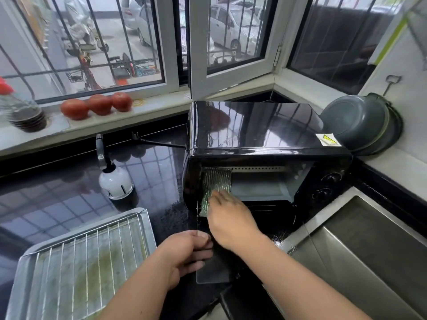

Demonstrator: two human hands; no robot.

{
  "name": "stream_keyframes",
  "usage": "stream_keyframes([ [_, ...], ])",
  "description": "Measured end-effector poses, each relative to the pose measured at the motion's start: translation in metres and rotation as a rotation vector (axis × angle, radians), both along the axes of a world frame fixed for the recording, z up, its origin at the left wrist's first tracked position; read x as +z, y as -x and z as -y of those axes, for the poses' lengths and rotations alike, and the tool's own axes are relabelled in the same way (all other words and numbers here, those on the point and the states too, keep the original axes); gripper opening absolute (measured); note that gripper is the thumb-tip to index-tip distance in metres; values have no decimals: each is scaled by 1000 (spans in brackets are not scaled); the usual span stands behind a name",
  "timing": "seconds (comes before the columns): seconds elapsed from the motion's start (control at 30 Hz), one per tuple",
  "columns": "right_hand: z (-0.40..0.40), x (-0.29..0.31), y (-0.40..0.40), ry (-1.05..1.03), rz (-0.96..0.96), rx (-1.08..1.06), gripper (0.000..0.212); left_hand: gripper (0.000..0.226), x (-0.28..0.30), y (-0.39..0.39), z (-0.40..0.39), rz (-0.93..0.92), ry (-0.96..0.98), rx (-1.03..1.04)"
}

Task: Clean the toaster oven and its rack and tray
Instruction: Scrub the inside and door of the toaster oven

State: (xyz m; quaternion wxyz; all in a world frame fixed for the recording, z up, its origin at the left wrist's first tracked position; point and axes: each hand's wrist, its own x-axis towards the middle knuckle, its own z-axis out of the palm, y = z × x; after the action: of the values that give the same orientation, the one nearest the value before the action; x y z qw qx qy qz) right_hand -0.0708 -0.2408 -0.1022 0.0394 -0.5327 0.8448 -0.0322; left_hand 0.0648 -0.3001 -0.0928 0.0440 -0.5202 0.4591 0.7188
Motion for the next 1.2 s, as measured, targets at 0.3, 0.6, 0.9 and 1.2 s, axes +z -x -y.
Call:
stream_keyframes([
  [0.3, 4, 3, -5, 37, 49, -79, 48, 20, 1, 1, -1, 11, 2, 29],
  [0.6, 37, 13, 23, -32, 112, -224, 47, 20, 5, -1, -4, -7, -29, 49],
  [0.9, -9, 15, 59, -67, 98, -333, 47, 16, 2, 1, -4, -20, -35, 67],
  [1.2, -43, 12, 66, -28, 94, -305, 33, 13, 0, -1, -2, -34, -46, 75],
])
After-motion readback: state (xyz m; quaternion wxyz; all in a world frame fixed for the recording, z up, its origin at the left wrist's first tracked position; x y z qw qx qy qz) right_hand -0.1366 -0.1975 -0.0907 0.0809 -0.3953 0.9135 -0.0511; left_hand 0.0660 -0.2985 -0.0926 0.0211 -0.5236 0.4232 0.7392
